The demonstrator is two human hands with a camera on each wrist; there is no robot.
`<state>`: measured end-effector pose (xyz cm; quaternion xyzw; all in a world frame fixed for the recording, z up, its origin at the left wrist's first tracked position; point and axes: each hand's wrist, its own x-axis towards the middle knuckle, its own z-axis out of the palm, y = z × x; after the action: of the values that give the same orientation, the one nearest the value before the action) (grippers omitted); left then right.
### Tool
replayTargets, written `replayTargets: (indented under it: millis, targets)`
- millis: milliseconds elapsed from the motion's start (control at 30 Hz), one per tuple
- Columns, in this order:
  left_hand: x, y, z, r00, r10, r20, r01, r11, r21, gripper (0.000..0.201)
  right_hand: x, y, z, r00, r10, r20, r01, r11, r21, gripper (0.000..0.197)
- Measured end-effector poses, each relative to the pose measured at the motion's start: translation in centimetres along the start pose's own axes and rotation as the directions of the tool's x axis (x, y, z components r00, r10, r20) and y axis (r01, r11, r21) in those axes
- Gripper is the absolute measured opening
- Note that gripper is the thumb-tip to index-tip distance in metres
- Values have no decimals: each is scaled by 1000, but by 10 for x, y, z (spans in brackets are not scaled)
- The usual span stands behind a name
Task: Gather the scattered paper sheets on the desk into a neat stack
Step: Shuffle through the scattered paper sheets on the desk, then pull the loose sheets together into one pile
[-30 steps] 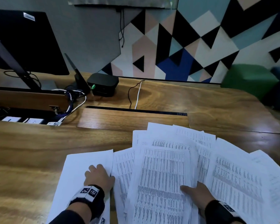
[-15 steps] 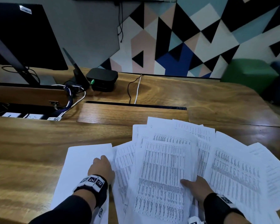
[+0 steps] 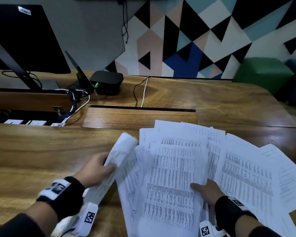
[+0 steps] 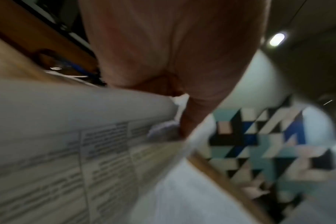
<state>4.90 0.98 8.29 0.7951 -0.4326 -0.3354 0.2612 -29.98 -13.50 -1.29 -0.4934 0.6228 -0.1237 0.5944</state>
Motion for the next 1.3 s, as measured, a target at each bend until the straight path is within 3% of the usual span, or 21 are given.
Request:
replayTargets:
  millis: [33,100,167,200,267,333,400,467,567,633,700,733,833,966,1000,1066,1166,1233,1300]
  targets:
    - [-11,23,-9,991,57,122,-27,973,-230,12,-1,0,-1,1000,-1,0,1,1000,-6,20]
    - [-23,59,-25,938,182,295,54,765,-642,31,-2,-1,-3,1000,-5,-6,4,998,-56,23]
    - [-17,76,-30,923,229,309,116,600,-791,50,-2,-1,-4,1000,-10,-16,9,997,-70,22]
    - [-9,79,-28,933,214,290,122,570,-812,49,-2,-1,-3,1000,-7,-20,5,998,-61,20]
    - [11,78,-7,970,77,229,139,598,-789,33,-4,-1,-3,1000,16,-20,-17,1000,-25,22]
    - [28,70,27,985,-82,150,163,728,-666,22,-1,0,-5,1000,28,4,-28,999,-24,30]
    - [41,53,67,985,-149,86,172,855,-489,16,-3,-4,-5,999,42,33,-42,999,-12,30]
    - [44,42,100,977,-209,45,212,922,-322,8,-10,-14,-6,995,95,40,-95,995,-15,37]
    - [41,32,130,960,-281,-2,275,941,-194,15,-13,-21,-9,989,144,8,-145,987,72,60]
    - [37,30,139,950,-309,-41,301,944,-136,25,-18,-26,-10,981,181,70,-190,970,153,86]
    - [34,29,143,944,-325,-61,317,941,-119,25,-23,-25,-11,980,161,114,-179,969,172,96]
    - [32,29,143,942,-331,-53,322,938,-124,24,-26,-25,-9,987,122,100,-136,980,147,89]
    - [30,27,140,943,-330,-46,310,919,-243,45,-30,-23,-3,999,11,41,-16,992,121,38]
    - [24,19,117,956,-280,-84,214,867,-451,92,-35,-31,-16,987,-87,139,54,973,227,33]
    - [22,17,109,962,-265,-67,197,842,-502,99,-38,-35,-22,974,-119,191,64,960,273,32]
    - [19,12,95,968,-230,104,244,743,-623,109,-43,-42,-34,952,-180,248,71,917,392,38]
    - [8,20,81,903,-104,416,402,544,-737,92,-48,-53,-41,939,-213,269,68,884,462,53]
    - [2,32,78,871,-36,490,465,381,-799,86,-47,-58,-32,949,-188,253,74,913,400,41]
    - [1,41,79,883,-14,469,455,268,-849,82,-44,-60,-19,962,-159,221,107,967,231,29]
